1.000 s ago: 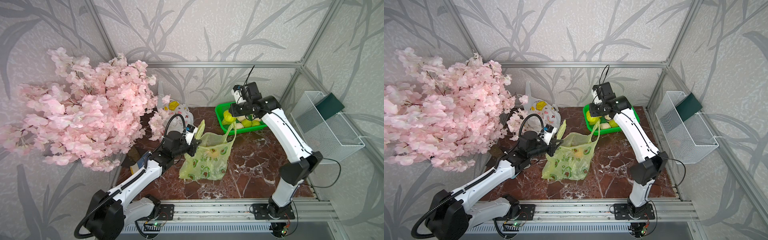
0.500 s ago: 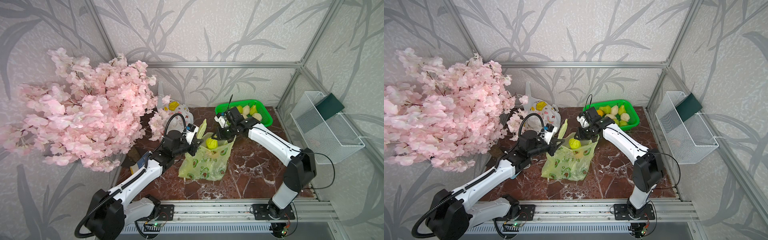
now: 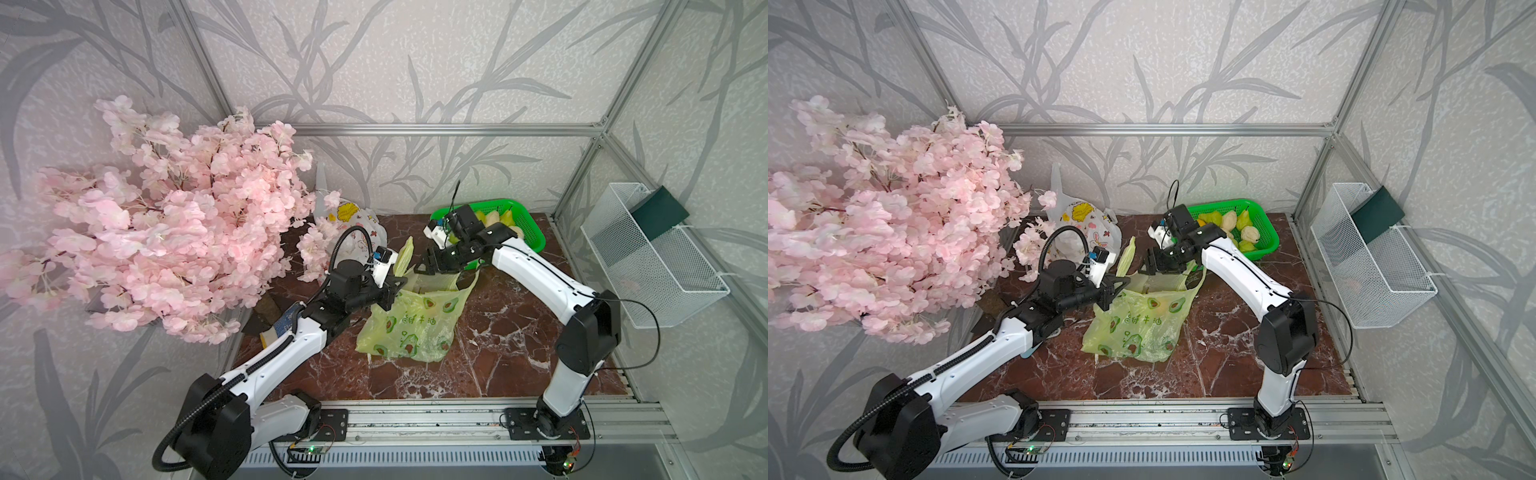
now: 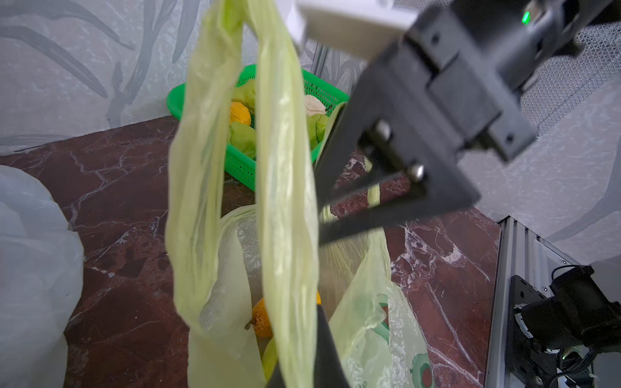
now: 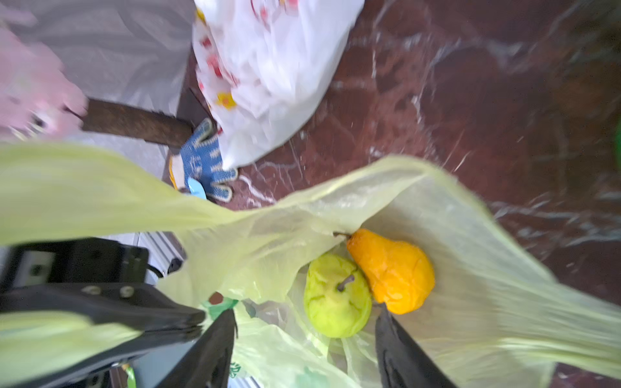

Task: Place the pears into plastic bags & tie knots
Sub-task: Place the pear in the plastic bag, then pick up the pear from the basket.

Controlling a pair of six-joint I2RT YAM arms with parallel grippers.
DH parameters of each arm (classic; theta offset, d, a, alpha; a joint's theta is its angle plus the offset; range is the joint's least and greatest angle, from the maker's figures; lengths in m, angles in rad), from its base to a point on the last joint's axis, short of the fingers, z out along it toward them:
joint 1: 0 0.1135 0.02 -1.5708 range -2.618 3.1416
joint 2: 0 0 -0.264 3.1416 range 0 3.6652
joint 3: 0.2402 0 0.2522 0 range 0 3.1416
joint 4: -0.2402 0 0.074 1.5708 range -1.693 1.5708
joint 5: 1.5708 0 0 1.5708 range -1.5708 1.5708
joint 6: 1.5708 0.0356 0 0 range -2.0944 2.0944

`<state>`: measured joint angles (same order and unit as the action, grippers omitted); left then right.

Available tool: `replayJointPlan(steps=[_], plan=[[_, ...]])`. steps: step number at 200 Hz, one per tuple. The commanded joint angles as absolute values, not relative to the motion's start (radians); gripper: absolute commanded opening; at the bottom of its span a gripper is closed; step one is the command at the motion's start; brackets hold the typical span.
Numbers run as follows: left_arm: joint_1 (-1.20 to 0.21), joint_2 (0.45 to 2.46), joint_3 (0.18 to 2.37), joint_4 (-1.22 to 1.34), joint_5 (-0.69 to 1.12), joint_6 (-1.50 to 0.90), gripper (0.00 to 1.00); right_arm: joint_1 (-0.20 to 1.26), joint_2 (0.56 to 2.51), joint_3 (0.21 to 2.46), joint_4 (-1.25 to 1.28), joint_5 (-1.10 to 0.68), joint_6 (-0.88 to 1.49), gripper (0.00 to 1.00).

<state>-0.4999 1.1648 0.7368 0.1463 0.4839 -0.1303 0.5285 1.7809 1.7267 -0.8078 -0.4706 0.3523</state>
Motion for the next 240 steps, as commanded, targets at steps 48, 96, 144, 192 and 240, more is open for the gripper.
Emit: replayJointPlan(steps=[48,96,144,192,240], plan=[[-0.496,1.190,0.779,0.140,0.465,-0.116,0.00,0.183,1.863,1.868,-0.811,0.045,0.317,0.70],[-0.496,1.179,0.782,0.103,0.478,-0.096,0.00,0.114,2.156,2.110,-0.907,0.131,0.259,0.78],[-0.496,1.172,0.779,0.090,0.482,-0.097,0.00,0.103,2.423,2.364,-1.055,0.106,0.252,0.78],[-0.495,1.166,0.773,0.086,0.481,-0.093,0.00,0.103,2.492,2.337,-1.070,0.139,0.265,0.75],[-0.496,1.174,0.784,0.086,0.488,-0.094,0.00,0.101,2.471,2.306,-1.046,0.127,0.257,0.52]])
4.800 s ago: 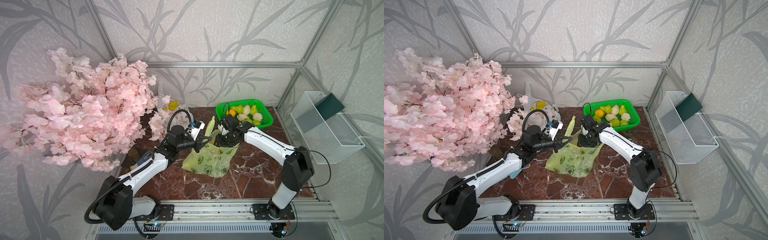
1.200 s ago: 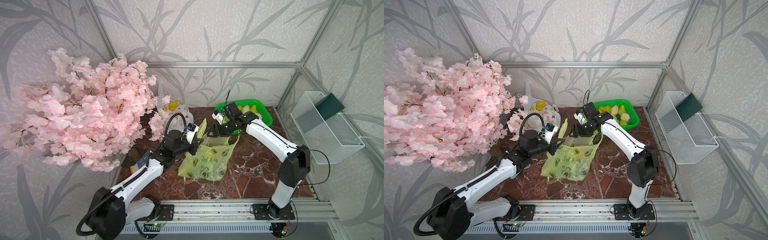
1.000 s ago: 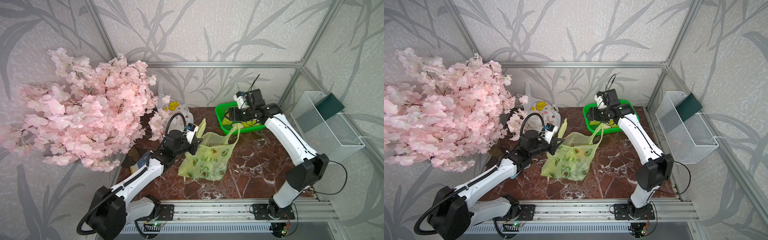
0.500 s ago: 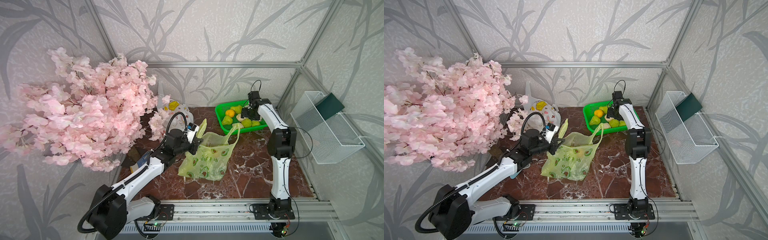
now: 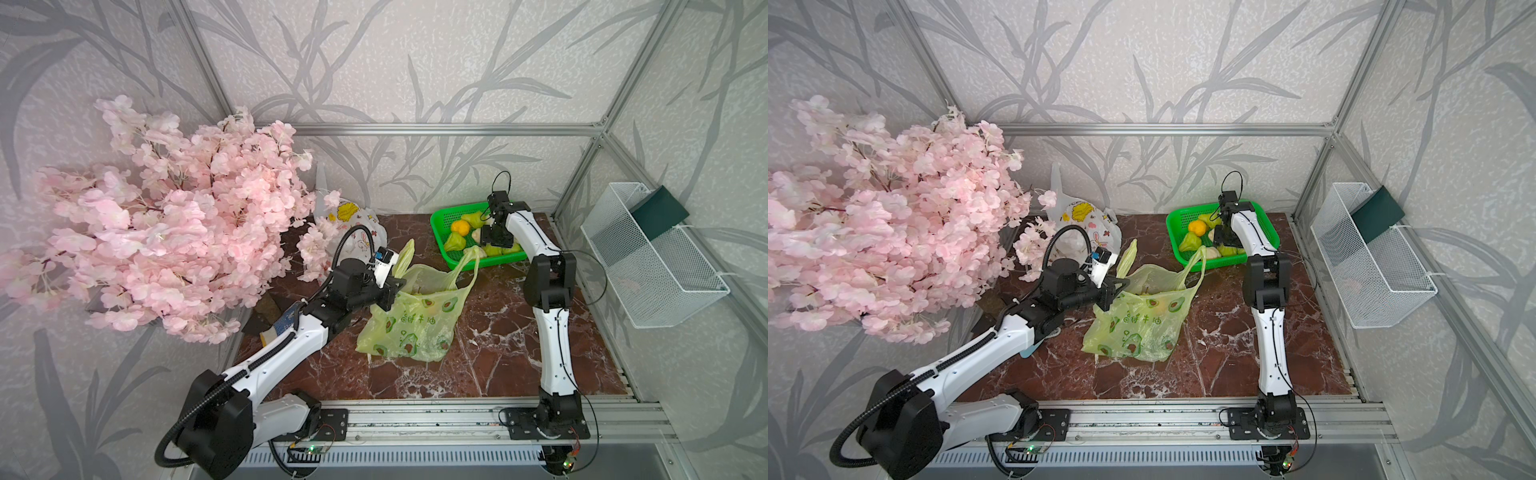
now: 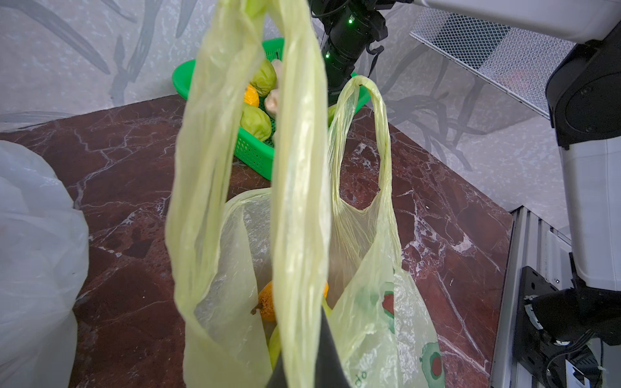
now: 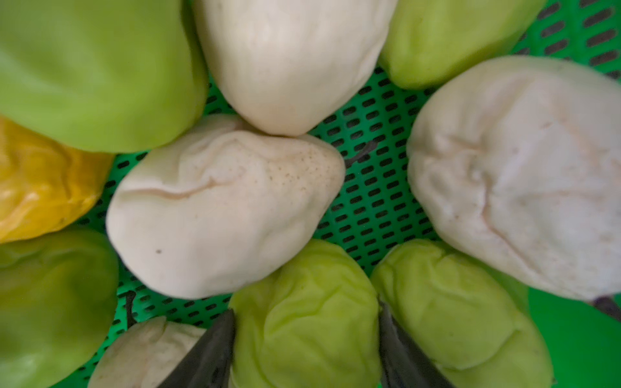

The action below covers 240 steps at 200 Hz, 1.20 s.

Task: Place the pears into plastic bags & tie knots
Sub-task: Pick up the pear from the basket, then place the pear in the plastic bag.

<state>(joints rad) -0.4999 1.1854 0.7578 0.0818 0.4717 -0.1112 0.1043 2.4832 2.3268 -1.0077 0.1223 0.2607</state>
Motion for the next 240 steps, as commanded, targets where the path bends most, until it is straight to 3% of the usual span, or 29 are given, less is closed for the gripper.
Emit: replayJointPlan(steps=[1,29,80,144,169,198,240], plan=[[-0.496,1.175,0.783,0.086,0.488,-0.094,0.00,0.101,2.471,2.307,-1.046,0.127,0.256,0.51],[-0.496,1.177,0.787,0.086,0.489,-0.095,0.00,0.108,2.385,2.306,-1.049,0.124,0.244,0.36],[-0.495,1.180,0.797,0.091,0.482,-0.092,0.00,0.166,2.161,2.248,-1.075,0.094,0.219,0.33],[-0.496,1.194,0.819,0.084,0.488,-0.086,0.00,0.413,1.717,1.860,-0.861,-0.066,0.249,0.32],[-0.496,1.195,0.819,0.089,0.489,-0.090,0.00,0.485,1.579,1.577,-0.560,-0.249,0.422,0.30],[-0.496,1.193,0.813,0.098,0.495,-0.098,0.00,0.530,1.569,1.398,-0.321,-0.370,0.553,0.29],[-0.497,1.178,0.813,0.089,0.482,-0.098,0.00,0.578,1.617,1.334,-0.434,-0.522,0.538,0.28]])
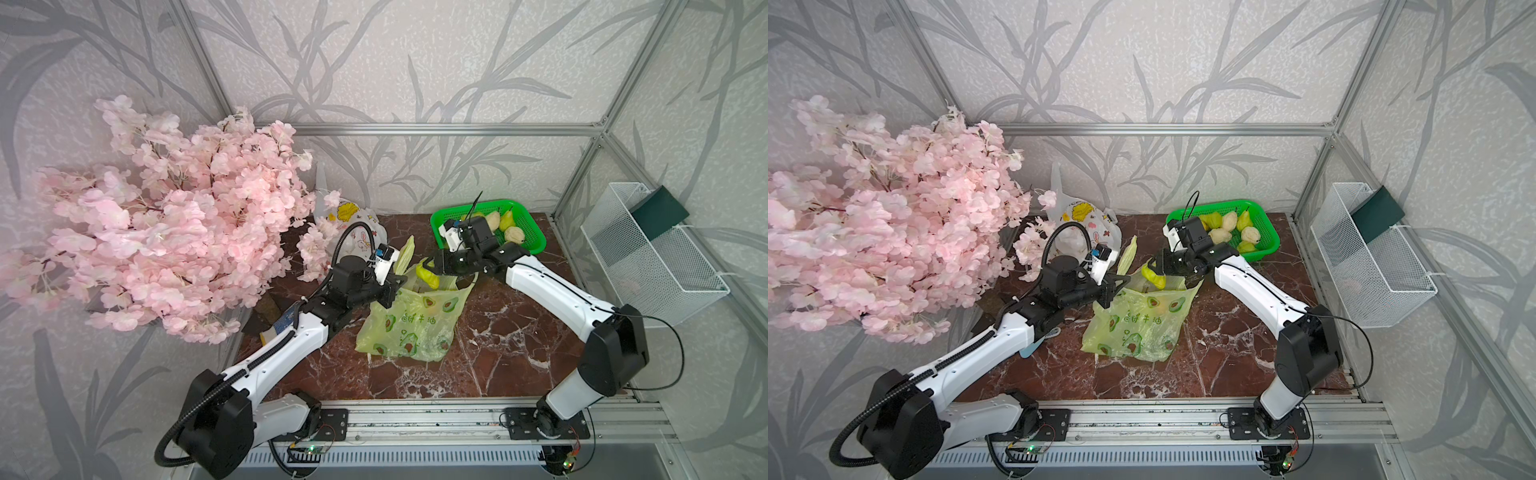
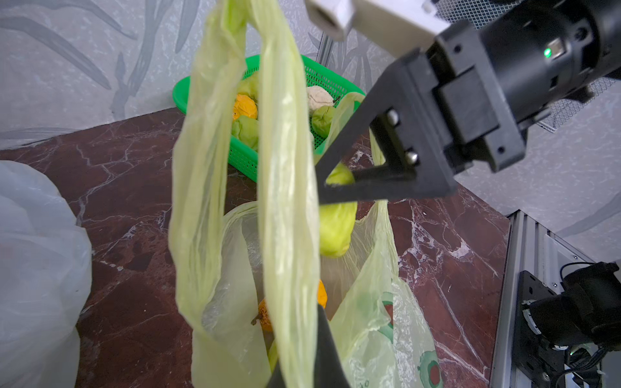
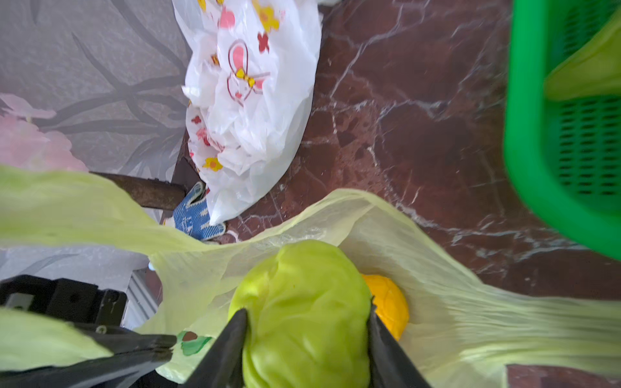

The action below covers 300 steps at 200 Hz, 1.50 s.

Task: Place the pears into plastic bags & tie knots
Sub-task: Place the pear in the plastic bag, then pick up the pear from the basket.

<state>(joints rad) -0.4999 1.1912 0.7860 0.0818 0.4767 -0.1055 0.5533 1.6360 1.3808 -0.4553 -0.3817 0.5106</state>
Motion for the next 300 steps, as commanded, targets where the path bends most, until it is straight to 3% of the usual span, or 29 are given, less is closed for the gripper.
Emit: replayJointPlan(steps=[1,48,56,79,100,147,166,181,217,240,300], plan=[[-0.496,1.178,0.812,0.088,0.482,-0.098,0.00,0.578,1.616,1.330,-0.436,-0.527,0.537,0.28],[-0.496,1.199,0.808,0.105,0.502,-0.107,0.00,0.597,1.629,1.292,-0.593,-0.616,0.431,0.32],[-0.496,1.204,0.812,0.110,0.510,-0.107,0.00,0.597,1.647,1.306,-0.619,-0.598,0.417,0.36],[-0.496,1.206,0.817,0.109,0.515,-0.113,0.00,0.596,1.664,1.371,-0.675,-0.564,0.380,0.63],[-0.496,1.200,0.815,0.104,0.512,-0.110,0.00,0.585,1.640,1.440,-0.727,-0.537,0.344,0.70],[-0.496,1.207,0.816,0.104,0.511,-0.107,0.00,0.411,1.591,1.601,-0.740,-0.439,0.341,0.70],[-0.496,1.210,0.814,0.103,0.508,-0.109,0.00,0.327,1.638,1.676,-0.733,-0.229,0.335,0.70],[-0.496,1.213,0.815,0.104,0.510,-0.110,0.00,0.262,1.734,1.720,-0.726,-0.069,0.336,0.71],[-0.496,1.200,0.816,0.081,0.508,-0.100,0.00,0.167,1.974,1.867,-0.711,0.085,0.356,0.78],[-0.495,1.197,0.805,0.077,0.502,-0.094,0.00,0.158,2.108,1.971,-0.712,0.124,0.379,0.89],[-0.496,1.189,0.791,0.091,0.515,-0.106,0.00,0.152,2.409,2.202,-0.723,0.132,0.466,0.88]])
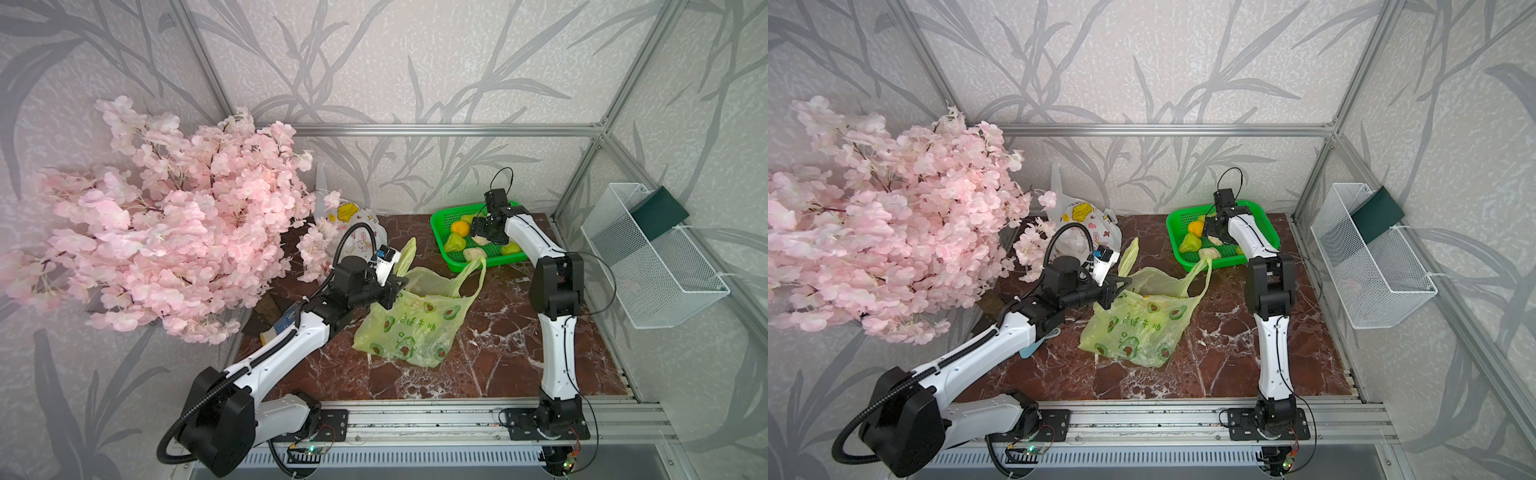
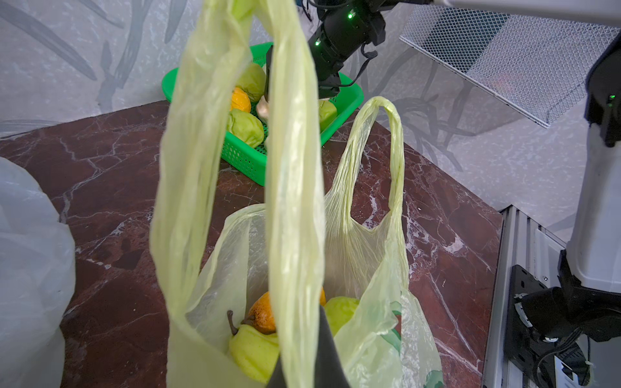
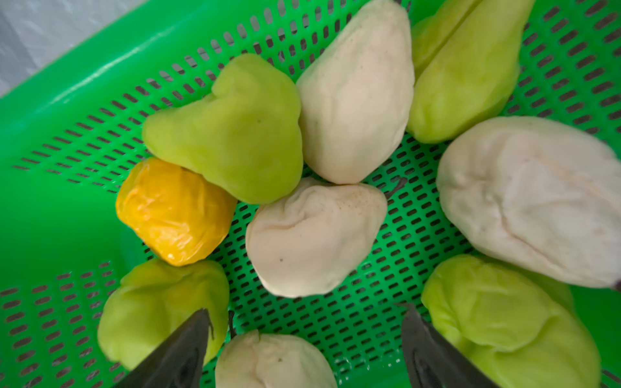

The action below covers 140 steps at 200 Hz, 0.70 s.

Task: Place the pears into plastic bags & tie knots
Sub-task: Pick up the pear from the basket.

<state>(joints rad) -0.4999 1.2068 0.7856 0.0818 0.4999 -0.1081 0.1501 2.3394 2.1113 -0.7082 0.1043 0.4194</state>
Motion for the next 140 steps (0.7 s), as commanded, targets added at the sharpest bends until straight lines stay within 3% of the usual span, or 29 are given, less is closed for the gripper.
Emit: replayJointPlan(steps=[1,38,49,60,83,140], plan=[[-0.497,1.189,0.790,0.092,0.514,-0.106,0.00,0.152,2.413,2.209,-0.728,0.133,0.467,0.88],[-0.495,1.176,0.782,0.081,0.502,-0.104,0.00,0.149,2.572,2.399,-0.850,0.196,0.477,0.81],[-0.495,1.176,0.782,0.080,0.502,-0.104,0.00,0.147,2.583,2.415,-0.856,0.198,0.464,0.75],[-0.497,1.173,0.782,0.077,0.502,-0.104,0.00,0.148,2.574,2.415,-0.861,0.201,0.452,0.63],[-0.495,1.175,0.781,0.075,0.500,-0.103,0.00,0.160,2.480,2.343,-0.838,0.231,0.398,0.42],[-0.497,1.181,0.801,0.075,0.491,-0.096,0.00,0.190,2.108,2.066,-0.765,0.183,0.294,0.35]])
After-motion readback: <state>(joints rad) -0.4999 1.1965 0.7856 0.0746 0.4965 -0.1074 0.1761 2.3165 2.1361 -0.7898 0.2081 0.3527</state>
